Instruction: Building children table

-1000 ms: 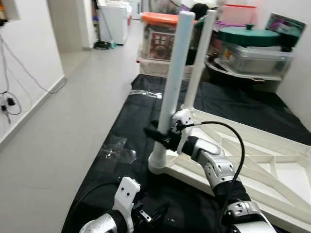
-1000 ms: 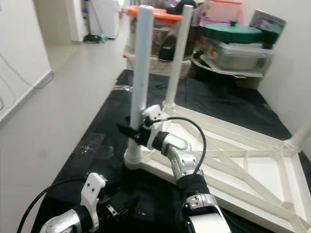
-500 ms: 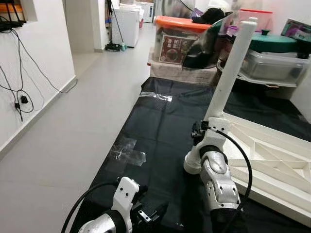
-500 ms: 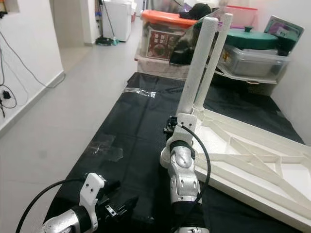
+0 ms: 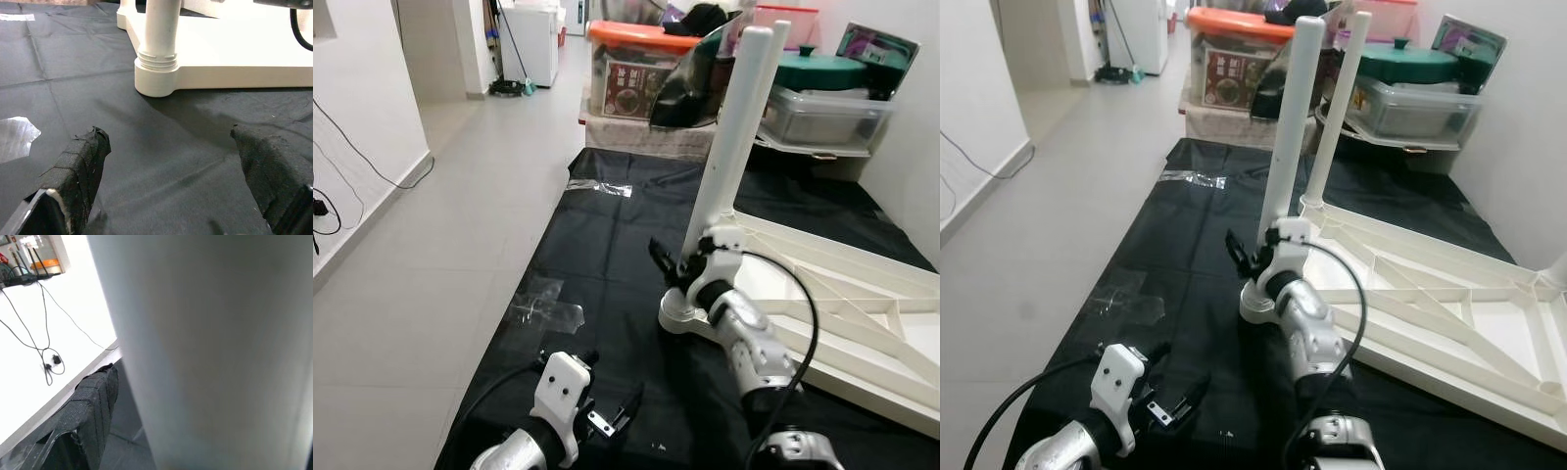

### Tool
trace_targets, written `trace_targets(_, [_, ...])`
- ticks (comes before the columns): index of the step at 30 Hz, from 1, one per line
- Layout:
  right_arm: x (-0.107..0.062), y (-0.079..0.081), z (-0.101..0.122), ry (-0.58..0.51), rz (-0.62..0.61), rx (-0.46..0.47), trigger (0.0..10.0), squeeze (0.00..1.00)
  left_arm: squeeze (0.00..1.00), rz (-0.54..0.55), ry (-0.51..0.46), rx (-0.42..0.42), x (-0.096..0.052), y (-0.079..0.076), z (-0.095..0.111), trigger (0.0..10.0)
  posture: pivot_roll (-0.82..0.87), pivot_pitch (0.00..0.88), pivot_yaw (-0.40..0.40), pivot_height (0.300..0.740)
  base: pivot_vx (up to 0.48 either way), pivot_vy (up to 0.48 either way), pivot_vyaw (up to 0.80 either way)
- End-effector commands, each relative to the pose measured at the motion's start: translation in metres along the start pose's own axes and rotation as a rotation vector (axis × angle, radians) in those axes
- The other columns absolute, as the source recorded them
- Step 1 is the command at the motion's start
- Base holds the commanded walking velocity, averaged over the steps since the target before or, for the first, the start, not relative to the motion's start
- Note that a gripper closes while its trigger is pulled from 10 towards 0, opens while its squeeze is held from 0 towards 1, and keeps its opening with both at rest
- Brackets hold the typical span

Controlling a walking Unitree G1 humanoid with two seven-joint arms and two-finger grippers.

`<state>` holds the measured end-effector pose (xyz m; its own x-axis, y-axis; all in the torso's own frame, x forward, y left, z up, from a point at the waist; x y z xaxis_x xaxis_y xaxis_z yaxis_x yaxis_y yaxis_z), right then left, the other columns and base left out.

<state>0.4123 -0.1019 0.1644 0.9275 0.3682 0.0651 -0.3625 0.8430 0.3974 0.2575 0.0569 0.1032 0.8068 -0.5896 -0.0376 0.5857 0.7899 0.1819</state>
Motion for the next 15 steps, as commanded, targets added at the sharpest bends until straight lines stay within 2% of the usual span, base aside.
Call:
trace_targets(1, [0.000, 0.003, -0.009, 0.030, 0.016, 0.029, 10.0, 0.00, 0.00, 0.000, -0.012, 0.009, 0.000, -0.001, 0.003, 10.0, 0.23, 0.000, -0.125, 0.740, 0.000, 0.000, 0.00])
trace_targets(2, [0.000, 0.003, -0.009, 0.030, 0.016, 0.029, 10.0, 0.00, 0.00, 0.000, -0.012, 0.009, 0.000, -0.001, 0.003, 10.0, 0.23, 0.000, -0.125, 0.740, 0.000, 0.000, 0.00])
trace_targets(3, [-0.002, 0.020, -0.011, 0.158, 0.283, -0.005, 10.0, 0.00, 0.00, -0.005, -0.020, 0.013, 0.001, -0.002, 0.004, 10.0, 0.23, 0.000, -0.131, 0.740, 0.000, 0.000, 0.00])
trace_targets(4, [-0.002, 0.020, -0.011, 0.158, 0.283, -0.005, 10.0, 0.00, 0.00, -0.005, -0.020, 0.013, 0.001, -0.002, 0.004, 10.0, 0.23, 0.000, -0.131, 0.740, 0.000, 0.000, 0.00])
trace_targets(5, [-0.011, 0.031, -0.012, 0.278, 0.496, -0.025, 10.0, 0.00, 0.00, -0.008, -0.025, 0.017, 0.002, -0.003, 0.004, 10.0, 0.24, 0.000, -0.136, 0.740, 0.000, 0.000, 0.00])
trace_targets(6, [-0.011, 0.031, -0.012, 0.278, 0.496, -0.025, 10.0, 0.00, 0.00, -0.008, -0.025, 0.017, 0.002, -0.003, 0.004, 10.0, 0.24, 0.000, -0.136, 0.740, 0.000, 0.000, 0.00])
trace_targets(8, [-0.034, 0.044, -0.020, 0.479, 0.799, -0.068, 10.0, 0.00, 0.00, -0.007, -0.036, 0.026, 0.003, -0.003, 0.006, 10.0, 0.24, 0.000, -0.141, 0.740, 0.000, 0.000, 0.00])
trace_targets(9, [-0.034, 0.044, -0.020, 0.479, 0.799, -0.068, 10.0, 0.00, 0.00, -0.007, -0.036, 0.026, 0.003, -0.003, 0.006, 10.0, 0.24, 0.000, -0.141, 0.740, 0.000, 0.000, 0.00])
trace_targets(11, [-0.049, 0.053, -0.044, 0.645, 0.948, -0.171, 10.0, 0.00, 0.00, 0.004, -0.050, 0.038, 0.003, -0.003, 0.008, 10.0, 0.24, 0.000, -0.141, 0.740, 0.000, 0.000, 0.00])
trace_targets(15, [-0.055, 0.059, -0.054, 0.709, 1.018, -0.204, 10.0, 0.00, 0.00, 0.007, -0.052, 0.041, 0.002, -0.003, 0.008, 10.0, 0.25, 0.000, -0.144, 0.740, 0.000, 0.000, 0.00])
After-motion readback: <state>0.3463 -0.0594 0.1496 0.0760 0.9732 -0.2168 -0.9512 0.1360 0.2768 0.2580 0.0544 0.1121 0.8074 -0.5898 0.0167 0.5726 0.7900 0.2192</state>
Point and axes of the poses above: a point about 5 cm out from each wrist's last joint towards the gripper, its own x axis pointing out of the wrist towards the gripper, its own z axis along the axis of the wrist's last joint, y = z × x, the point moved 6 cm from there along x, pointing out of the wrist towards the gripper, and after that the axes turned 11 degrees about x, right-handed, at the moved point
